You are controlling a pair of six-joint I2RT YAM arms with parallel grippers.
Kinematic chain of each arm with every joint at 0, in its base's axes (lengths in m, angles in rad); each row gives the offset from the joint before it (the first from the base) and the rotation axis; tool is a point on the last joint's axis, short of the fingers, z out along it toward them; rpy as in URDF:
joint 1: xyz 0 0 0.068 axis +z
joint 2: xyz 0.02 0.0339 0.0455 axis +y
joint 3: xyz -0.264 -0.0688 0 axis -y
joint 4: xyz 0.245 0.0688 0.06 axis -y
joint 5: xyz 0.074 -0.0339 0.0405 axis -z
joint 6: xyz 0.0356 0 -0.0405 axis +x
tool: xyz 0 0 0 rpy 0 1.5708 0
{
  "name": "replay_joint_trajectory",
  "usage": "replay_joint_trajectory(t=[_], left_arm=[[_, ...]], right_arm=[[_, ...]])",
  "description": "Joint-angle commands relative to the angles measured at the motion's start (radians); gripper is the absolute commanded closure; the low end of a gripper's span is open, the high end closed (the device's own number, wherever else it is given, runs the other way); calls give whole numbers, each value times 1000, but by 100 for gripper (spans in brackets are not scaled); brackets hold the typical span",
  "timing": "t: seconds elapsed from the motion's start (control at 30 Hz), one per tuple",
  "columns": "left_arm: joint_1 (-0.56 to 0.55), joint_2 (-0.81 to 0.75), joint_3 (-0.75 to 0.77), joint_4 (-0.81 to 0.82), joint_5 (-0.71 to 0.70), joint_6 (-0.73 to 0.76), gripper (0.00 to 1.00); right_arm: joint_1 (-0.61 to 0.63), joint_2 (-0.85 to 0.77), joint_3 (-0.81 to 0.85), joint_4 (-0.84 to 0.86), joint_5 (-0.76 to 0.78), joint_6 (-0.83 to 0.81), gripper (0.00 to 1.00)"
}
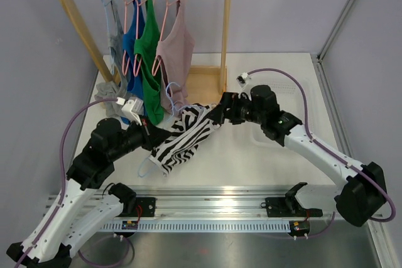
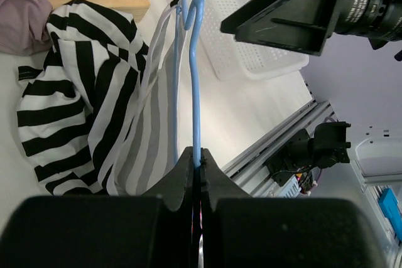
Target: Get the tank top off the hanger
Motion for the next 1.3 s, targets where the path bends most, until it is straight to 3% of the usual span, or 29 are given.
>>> replay_joint_trajectory(t=[0.0, 0.1, 0.3, 0.37, 0.4, 0.5, 0.53, 0.63, 0.97, 1.17, 1.27], left_arm=[[-4, -50, -7, 50, 23, -28, 100], [-4, -67, -23, 39, 35, -35, 100], [-4, -81, -35, 36, 60, -39, 100], [-4, -84, -30, 25, 51, -35, 100], [-4, -87, -27, 13, 45, -29, 100], [-4, -89, -12, -10, 15, -15, 100], [-4, -87, -9, -18, 15, -13, 100], [-4, -90, -7, -19, 15, -10, 100], [-4, -87, 22, -19, 5, 14, 100], [-4, -86, 33, -35, -31, 25, 100], [-4, -84, 31, -24, -15, 18, 100]], right_arm=[[85, 52, 86, 76, 195, -71, 9], [119, 100, 115, 77, 252, -102, 17], [133, 161, 140, 99, 249, -128, 22], [133, 171, 152, 93, 265, -144, 31], [133, 174, 152, 85, 271, -148, 41], [133, 168, 149, 70, 301, -171, 52], [133, 166, 140, 71, 312, -176, 64], [133, 172, 131, 73, 306, -177, 73], [131, 209, 138, 85, 205, -148, 59], [133, 211, 108, 116, 134, -118, 57], [133, 209, 74, 154, 117, -105, 52]])
